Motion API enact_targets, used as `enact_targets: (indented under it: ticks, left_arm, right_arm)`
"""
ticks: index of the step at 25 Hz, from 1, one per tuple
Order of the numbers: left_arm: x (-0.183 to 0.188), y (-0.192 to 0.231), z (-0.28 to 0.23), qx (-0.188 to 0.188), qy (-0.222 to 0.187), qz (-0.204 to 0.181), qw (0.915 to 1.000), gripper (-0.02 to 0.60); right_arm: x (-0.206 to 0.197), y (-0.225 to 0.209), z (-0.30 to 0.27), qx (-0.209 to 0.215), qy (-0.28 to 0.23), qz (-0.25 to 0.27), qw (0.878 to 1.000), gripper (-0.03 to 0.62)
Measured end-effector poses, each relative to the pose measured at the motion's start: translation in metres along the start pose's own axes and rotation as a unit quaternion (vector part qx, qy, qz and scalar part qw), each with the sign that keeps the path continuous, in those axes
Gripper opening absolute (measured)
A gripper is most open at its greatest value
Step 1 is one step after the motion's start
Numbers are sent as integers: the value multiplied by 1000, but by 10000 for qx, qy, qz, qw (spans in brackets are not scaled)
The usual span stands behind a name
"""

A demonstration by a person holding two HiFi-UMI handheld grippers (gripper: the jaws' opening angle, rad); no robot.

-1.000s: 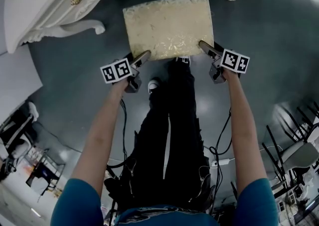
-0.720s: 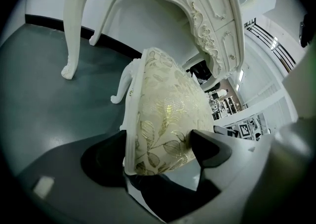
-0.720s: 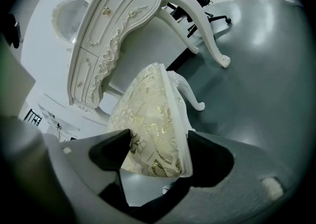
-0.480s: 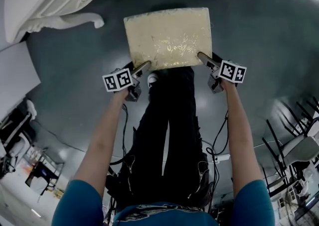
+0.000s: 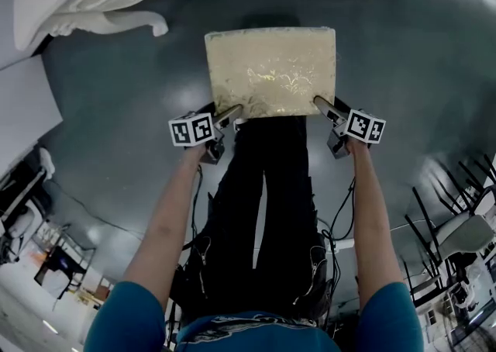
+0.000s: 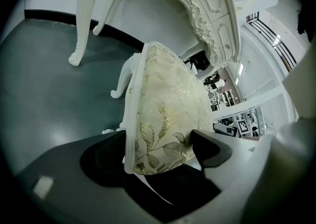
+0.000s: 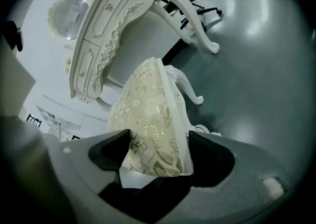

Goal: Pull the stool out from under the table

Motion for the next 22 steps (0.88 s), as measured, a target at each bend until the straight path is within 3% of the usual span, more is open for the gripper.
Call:
enact_targets:
  ticks: [3,8,11,16,22]
  left_arm:
    - [4,0,0,8,106,-104,9999,444]
    - [20,-11,11,144,257,-1104,9934,442]
    - [33,-16,29,180,89,-1379,9902,410]
    - [46,-31,69,115,-291,-1492,9883,392]
    - [46,-64,129,35,-610,-1933,9792,348]
  right_arm:
    - [2,2,0,-99,19,-9,9999,385]
    - [1,9,7,-514,-151,174,9984,396]
    - [1,20,13,-714,-344,245,9966,397]
    - [0,61,23,-559,-435,492,9963,397]
    - [4,142,39,-172,-464,1191,9916,328]
Point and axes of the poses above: the fingertips, and each gripper's own axes: z backward along the fingers, y to its left, x out of its top, the point moved 6 cm from there along z, backward along the fingers, and after that the axes turned 6 degrees about x, right-handed, at the moved point
